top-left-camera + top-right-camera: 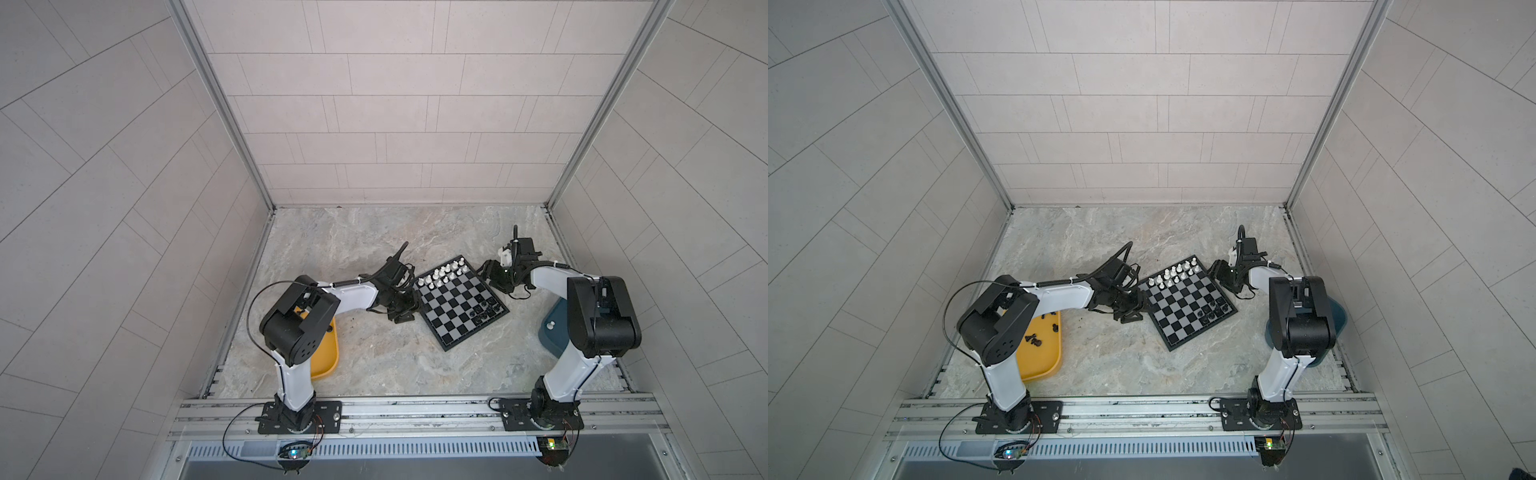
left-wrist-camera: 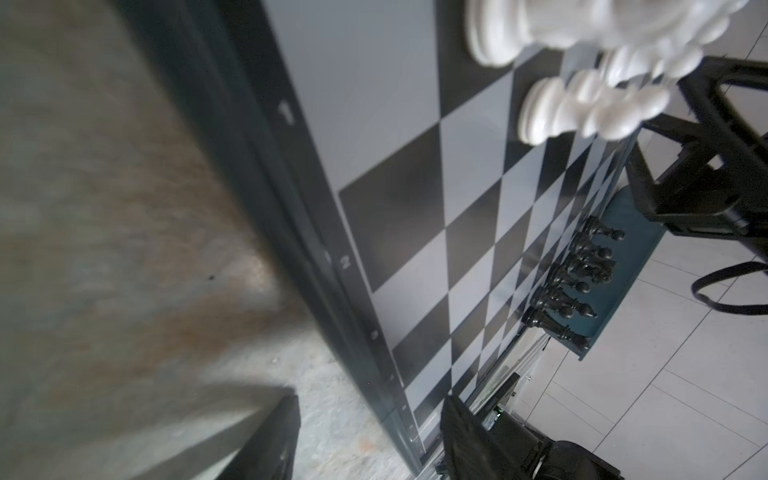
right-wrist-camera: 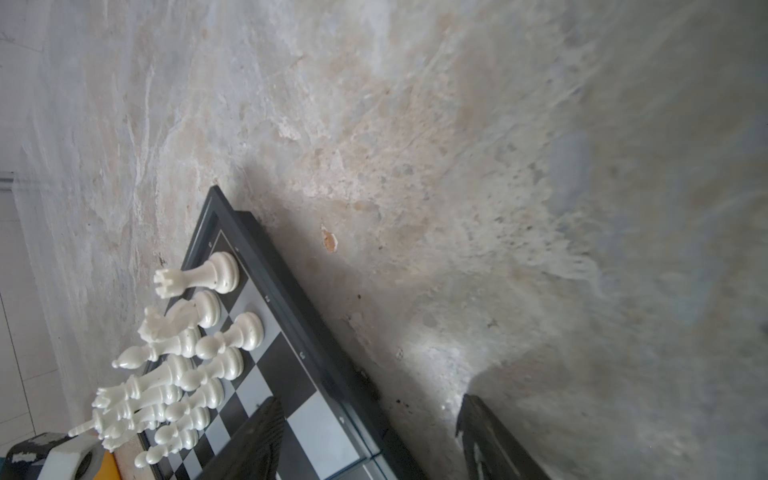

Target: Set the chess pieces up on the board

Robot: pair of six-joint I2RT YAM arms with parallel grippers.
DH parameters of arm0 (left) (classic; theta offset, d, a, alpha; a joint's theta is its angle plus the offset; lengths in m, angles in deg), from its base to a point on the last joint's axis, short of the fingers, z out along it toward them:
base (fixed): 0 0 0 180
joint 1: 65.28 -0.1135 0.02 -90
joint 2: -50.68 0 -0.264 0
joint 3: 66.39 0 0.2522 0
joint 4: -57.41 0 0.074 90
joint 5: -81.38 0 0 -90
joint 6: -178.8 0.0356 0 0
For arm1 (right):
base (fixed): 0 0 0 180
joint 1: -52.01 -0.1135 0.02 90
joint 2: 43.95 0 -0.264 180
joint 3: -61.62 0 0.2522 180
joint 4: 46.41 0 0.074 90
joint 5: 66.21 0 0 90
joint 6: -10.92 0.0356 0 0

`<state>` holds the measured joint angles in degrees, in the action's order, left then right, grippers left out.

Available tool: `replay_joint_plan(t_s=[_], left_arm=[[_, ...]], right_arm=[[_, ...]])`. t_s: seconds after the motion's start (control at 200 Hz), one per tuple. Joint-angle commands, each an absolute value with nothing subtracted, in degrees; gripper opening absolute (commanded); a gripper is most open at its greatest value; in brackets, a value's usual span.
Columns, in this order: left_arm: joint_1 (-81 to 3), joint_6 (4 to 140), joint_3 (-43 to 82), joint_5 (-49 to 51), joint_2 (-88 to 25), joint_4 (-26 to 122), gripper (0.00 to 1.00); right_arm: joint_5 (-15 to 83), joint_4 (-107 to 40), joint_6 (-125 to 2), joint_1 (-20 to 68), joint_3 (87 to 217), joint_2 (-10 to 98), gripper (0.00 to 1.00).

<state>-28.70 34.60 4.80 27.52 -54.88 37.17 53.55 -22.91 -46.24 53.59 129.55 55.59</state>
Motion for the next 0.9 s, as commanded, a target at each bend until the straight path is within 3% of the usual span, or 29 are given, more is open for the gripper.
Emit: replay_joint_plan(t_s=[0.0, 0.205, 0.445, 0.891], left_arm=[[-28.35, 34.03, 4.62, 27.13, -56.01, 40.09, 0.55], [-28.69, 34.48, 4.80, 25.63, -57.49, 38.19, 0.43], [-30.93, 36.48, 0.66, 22.93, -54.26, 33.36, 0.38], [-36.61, 43.79, -7.64, 14.63, -42.96, 21.55, 0.36]], right_arm=[[54.29, -20.79, -47.53, 52.63, 128.22, 54.88, 0.64], [54.23, -20.26, -47.89, 50.83, 125.29, 51.85, 0.52], [53.66, -21.43, -45.87, 47.68, 119.25, 45.52, 0.40], [46.01, -34.87, -30.86, 33.31, 103.99, 32.78, 0.36]])
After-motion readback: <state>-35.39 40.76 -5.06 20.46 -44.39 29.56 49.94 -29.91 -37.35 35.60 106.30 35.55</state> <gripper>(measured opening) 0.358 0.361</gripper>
